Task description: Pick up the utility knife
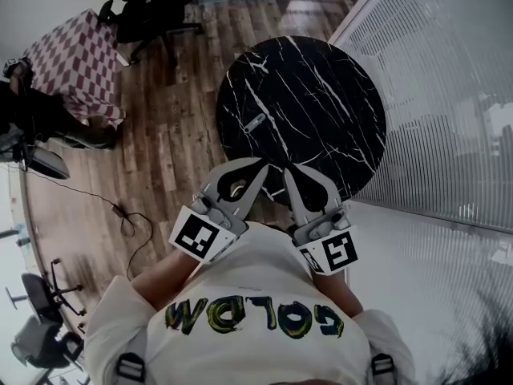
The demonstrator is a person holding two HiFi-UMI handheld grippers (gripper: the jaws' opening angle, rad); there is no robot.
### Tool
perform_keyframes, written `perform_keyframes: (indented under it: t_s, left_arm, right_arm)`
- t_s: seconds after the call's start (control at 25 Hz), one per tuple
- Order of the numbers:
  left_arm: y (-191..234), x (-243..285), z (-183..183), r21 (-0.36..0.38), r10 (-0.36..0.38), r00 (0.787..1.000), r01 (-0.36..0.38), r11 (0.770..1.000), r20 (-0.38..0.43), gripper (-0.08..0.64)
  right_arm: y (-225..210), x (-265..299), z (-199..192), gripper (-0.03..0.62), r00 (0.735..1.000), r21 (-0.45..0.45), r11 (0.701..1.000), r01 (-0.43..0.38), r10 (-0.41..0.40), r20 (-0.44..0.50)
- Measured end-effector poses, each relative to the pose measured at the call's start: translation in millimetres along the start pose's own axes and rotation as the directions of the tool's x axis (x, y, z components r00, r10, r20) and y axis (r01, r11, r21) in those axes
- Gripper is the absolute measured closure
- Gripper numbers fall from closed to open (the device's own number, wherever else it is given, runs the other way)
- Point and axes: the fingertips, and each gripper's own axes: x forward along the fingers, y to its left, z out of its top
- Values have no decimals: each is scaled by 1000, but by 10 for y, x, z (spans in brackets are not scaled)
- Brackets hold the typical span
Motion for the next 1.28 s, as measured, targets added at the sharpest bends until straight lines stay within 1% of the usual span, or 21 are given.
perform_keyframes:
  t_s: [0.16,0.32,0.56,0.72,0.88,1.04,1.28]
  left_arm:
    - [187,106,10,17,-10,1000,10,1000,-15,557]
    - [303,167,5,9,13,1000,-13,1000,-19,555]
    - [337,365,-170,-8,28,998,-28,1000,-58,555]
    - [405,487,-279,6,55,995,-55,998,-87,555]
    - [550,602,-488,-1,79,990,-80,997,-114,555]
    - [612,652,-689,1,87,982,-88,996,-165,555]
    - [845,771,-1197,21,105,963,-103,994,-249,555]
  right_arm:
    - [-120,182,-19,591,1000,9,1000,14,-14,3]
    - [-192,253,-34,591,1000,13,1000,15,-15,-2]
    - [-404,247,-133,591,1000,30,1000,10,-9,-26]
    - [-562,291,-269,591,999,42,999,-2,4,-53]
    - [-726,378,-486,591,997,37,999,-17,19,-74]
    - [-806,424,-663,591,994,54,998,-30,35,-99]
    - [-977,530,-1100,591,991,78,997,-28,38,-125]
